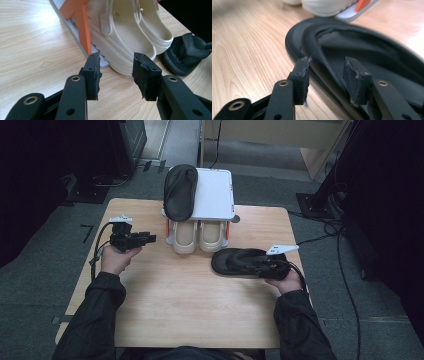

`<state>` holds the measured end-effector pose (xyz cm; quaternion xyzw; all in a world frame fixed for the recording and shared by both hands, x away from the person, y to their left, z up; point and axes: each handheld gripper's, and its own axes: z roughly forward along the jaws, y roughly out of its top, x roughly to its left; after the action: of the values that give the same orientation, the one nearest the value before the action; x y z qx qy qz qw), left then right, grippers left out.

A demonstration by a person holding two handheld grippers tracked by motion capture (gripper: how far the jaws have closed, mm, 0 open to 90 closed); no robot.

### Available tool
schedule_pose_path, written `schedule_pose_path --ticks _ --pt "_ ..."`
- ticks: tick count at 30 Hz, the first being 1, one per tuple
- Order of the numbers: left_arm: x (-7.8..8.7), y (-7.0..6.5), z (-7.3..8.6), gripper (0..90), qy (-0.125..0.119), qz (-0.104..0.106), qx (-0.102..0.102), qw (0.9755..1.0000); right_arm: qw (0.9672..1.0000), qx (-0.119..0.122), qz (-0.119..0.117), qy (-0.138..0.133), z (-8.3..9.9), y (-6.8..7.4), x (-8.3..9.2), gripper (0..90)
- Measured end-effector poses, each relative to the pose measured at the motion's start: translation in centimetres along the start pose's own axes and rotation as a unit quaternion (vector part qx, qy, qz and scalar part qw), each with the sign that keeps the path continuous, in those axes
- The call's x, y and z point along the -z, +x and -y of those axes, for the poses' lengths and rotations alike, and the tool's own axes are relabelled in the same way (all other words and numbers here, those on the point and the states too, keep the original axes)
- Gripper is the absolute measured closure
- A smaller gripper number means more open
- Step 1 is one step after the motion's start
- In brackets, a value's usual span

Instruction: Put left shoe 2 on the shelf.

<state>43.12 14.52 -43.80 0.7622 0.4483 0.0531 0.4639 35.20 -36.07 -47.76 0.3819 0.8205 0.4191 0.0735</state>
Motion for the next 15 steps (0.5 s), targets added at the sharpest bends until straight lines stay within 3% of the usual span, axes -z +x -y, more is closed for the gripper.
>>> schedule_pose_path --ticks 3,5,9,15 --pt "-0.1 0.0 0.0 57.8 0.001 0.0 -0.001 1.0 0.9997 0.015 0.013 0.013 0.0 0.2 -1.0 55.9" --pt "-0.1 0.0 0.0 57.8 0.001 -0.001 -0.002 1.0 0.9998 0.012 0.007 0.011 0.1 -0.1 -1.1 56.7" --pt "-0.2 0.0 0.1 57.8 0.002 0.0 0.0 1.0 0.9997 0.021 0.003 0.013 0.2 -0.2 -0.9 60.8" --pt "-0.1 0.0 0.0 57.9 0.001 -0.001 -0.002 1.0 0.9996 0.015 0.007 0.023 0.3 0.0 0.0 71.1"
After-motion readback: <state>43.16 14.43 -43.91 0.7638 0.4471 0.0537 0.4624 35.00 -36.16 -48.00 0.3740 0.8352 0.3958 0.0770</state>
